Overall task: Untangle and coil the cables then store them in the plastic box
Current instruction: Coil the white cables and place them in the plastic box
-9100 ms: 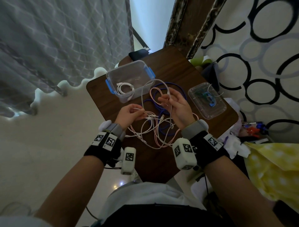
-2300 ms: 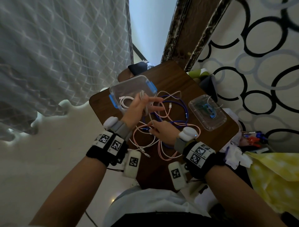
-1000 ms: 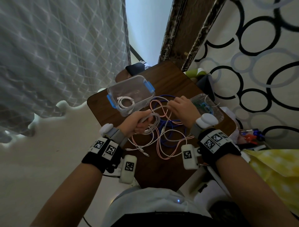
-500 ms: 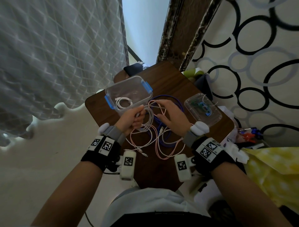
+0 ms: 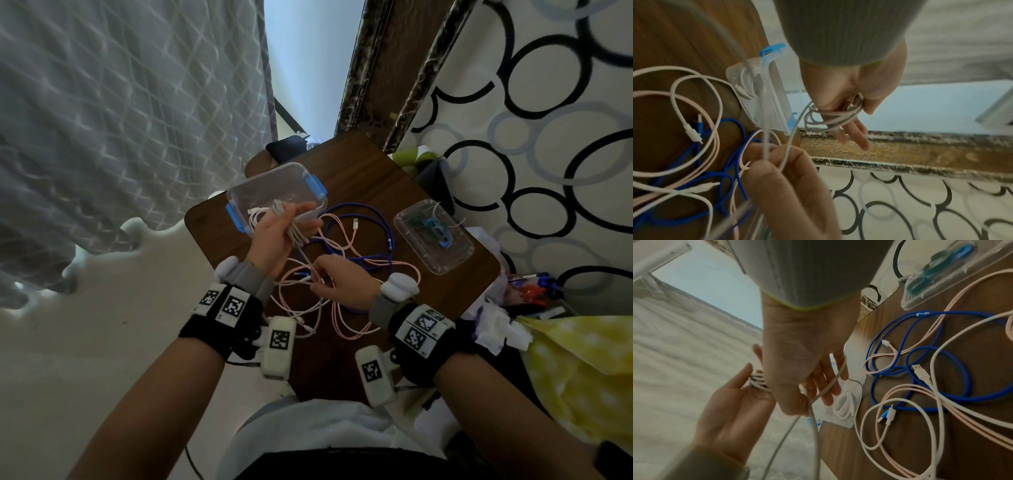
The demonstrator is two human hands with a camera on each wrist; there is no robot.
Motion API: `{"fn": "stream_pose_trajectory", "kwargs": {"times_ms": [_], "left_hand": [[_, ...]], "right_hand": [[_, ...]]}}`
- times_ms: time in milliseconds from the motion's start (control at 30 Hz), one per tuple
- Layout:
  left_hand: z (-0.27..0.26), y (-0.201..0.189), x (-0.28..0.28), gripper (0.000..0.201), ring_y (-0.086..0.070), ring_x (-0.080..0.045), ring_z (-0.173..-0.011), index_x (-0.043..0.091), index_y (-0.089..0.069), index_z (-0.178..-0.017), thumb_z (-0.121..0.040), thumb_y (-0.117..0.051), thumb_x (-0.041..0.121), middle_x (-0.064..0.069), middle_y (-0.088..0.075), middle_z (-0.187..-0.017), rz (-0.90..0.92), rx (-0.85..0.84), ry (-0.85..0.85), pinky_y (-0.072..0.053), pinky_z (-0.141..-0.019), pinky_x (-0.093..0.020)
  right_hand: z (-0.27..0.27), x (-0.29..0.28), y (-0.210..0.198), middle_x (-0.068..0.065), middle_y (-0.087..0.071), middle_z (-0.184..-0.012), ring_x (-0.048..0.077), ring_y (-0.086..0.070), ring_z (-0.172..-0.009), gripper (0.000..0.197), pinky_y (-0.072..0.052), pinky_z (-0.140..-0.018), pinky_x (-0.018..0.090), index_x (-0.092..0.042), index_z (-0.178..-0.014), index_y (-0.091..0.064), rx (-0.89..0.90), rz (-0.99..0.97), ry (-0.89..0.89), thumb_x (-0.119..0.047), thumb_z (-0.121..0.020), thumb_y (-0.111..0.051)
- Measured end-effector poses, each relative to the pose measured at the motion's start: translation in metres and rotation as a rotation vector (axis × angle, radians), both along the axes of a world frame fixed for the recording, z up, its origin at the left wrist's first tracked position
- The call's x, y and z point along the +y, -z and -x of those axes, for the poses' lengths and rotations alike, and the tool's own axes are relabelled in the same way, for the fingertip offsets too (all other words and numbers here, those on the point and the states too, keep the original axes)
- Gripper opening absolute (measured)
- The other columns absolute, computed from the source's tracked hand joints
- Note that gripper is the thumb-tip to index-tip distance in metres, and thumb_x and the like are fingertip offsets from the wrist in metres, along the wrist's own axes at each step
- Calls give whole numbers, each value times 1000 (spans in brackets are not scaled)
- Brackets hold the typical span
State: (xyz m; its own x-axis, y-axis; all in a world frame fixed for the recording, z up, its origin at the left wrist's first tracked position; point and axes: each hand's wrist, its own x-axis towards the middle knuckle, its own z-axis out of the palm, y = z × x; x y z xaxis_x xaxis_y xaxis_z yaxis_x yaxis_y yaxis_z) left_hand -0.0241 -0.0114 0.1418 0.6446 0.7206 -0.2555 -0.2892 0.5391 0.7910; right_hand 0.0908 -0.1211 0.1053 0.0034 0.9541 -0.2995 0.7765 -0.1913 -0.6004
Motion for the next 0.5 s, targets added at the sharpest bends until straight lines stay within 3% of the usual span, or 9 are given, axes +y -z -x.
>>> {"fn": "stream_pose_trajectory", "kwargs": {"times_ms": [67,133,267,333,433,500], "left_hand": [[-1,3,-4,9,-70,-16,-80,8,-42,-97,-98,-35,14,-3,-68,-101,-122,16,53,-56,-68,-24],[0,7,-5,4,-69,-14,-87,8,-36,-99,-99,-34,11,-6,-64,-107,-346,116,125,-55,-72,-22],[1,19,-2,9,-66,-19,-91,8,-41,-98,-98,-38,16,-11,-65,-103,-941,562,286,-53,-82,-30],[0,21,0,17,-62,-20,-85,5,-42,-98,-98,-39,22,-9,-65,-93,-1100,803,457,-48,-79,-32],[1,21,1,18,-47,-19,-75,9,-41,-92,-98,-39,26,-6,-50,-83,-1128,961,594,-33,-68,-26],[5,22,3,22,-48,-18,-70,5,-47,-95,-98,-39,25,-7,-49,-82,-854,852,586,-39,-60,-25]], "right_hand": [[1,1,-5,6,-57,-104,18,-54,-92,23,-46,-79,33,-12,-104,-53,63,32,0,-25,-87,-60],[1,1,-8,5,-61,-101,17,-58,-86,29,-49,-75,32,-13,-108,-48,79,66,-3,-24,-85,-61],[-10,-5,-11,-8,-54,-77,7,-51,-64,21,-42,-61,23,-15,-108,-51,-39,111,-30,-27,-91,-55],[-17,-8,-15,-10,-49,-68,4,-45,-56,18,-36,-56,19,-15,-99,-57,-43,56,-22,-29,-95,-47],[-23,-13,-25,1,-46,-61,12,-39,-51,37,-32,-54,25,-15,-77,-60,75,-75,126,-37,-98,-38],[-32,-14,-26,5,-42,-59,16,-36,-52,48,-29,-54,28,-15,-67,-58,242,-147,351,-45,-95,-34]]}}
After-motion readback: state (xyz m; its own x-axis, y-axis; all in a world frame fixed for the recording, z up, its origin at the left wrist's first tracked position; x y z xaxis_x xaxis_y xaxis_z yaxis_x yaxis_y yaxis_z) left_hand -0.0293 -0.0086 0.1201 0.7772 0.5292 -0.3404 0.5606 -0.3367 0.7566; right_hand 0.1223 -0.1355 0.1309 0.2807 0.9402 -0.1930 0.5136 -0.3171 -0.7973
